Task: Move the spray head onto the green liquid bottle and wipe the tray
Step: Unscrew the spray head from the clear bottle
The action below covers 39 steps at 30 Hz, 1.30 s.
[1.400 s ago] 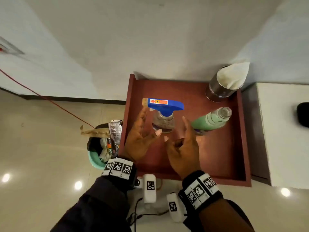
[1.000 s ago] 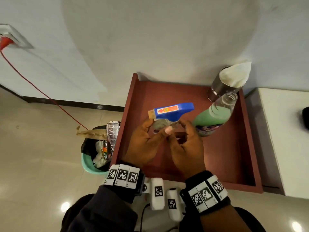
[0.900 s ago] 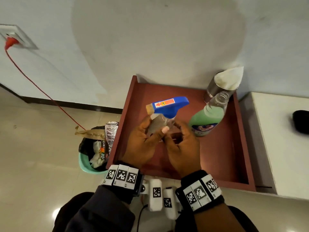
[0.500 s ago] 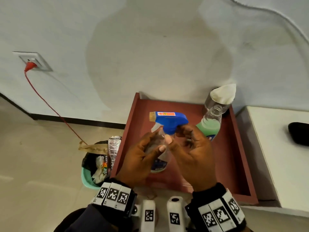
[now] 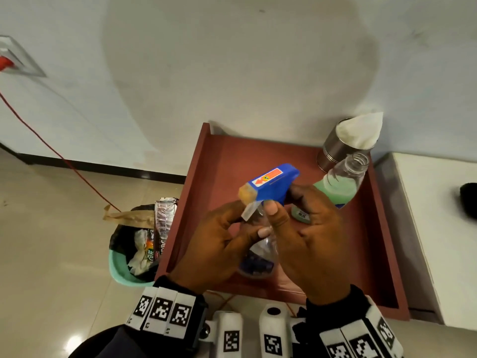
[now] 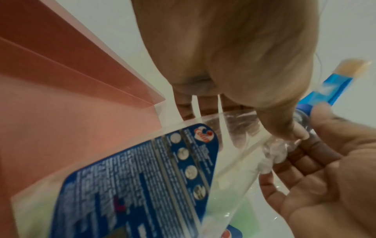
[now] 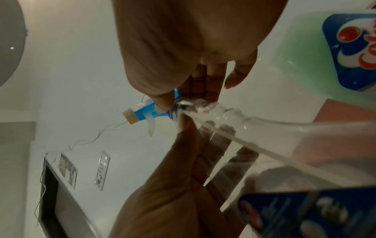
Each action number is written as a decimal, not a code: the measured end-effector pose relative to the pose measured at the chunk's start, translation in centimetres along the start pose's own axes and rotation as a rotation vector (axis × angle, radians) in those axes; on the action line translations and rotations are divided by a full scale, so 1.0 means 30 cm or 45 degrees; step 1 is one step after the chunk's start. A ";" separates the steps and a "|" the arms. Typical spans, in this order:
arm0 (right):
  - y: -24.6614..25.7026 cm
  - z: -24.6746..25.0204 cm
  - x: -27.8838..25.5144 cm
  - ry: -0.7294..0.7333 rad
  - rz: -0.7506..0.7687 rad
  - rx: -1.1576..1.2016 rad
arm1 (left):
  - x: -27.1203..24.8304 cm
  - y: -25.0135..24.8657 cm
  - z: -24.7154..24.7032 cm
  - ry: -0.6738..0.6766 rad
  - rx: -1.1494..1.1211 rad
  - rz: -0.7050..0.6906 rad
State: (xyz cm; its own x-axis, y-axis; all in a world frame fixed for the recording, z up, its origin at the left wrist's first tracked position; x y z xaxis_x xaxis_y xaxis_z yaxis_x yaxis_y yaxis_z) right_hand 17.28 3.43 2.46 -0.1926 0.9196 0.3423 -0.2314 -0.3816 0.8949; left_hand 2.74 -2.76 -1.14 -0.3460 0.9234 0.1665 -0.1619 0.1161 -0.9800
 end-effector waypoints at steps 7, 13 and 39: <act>-0.026 -0.008 0.002 0.095 -0.153 0.253 | 0.007 -0.021 -0.006 0.060 0.105 -0.024; -0.035 -0.011 -0.001 0.066 -0.232 0.424 | 0.003 -0.009 -0.020 0.032 0.085 0.031; -0.016 -0.040 -0.020 -0.016 -0.301 0.678 | -0.003 -0.008 -0.037 0.071 0.005 0.020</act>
State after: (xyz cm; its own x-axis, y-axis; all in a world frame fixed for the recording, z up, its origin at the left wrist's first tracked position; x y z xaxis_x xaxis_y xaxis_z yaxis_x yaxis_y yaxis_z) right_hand 16.37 2.96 1.48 -0.1817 0.9765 0.1158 0.2455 -0.0690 0.9669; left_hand 3.84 -2.44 -1.03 -0.2962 0.9441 0.1448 -0.1609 0.1001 -0.9819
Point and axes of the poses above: each hand's wrist, its own x-axis towards the middle knuckle, its own z-axis out of the back of the hand, y = z × x, the point moved 1 cm from there along x, towards the middle knuckle, and after that the axes turned 9 degrees about -y, right-handed, at the moved point
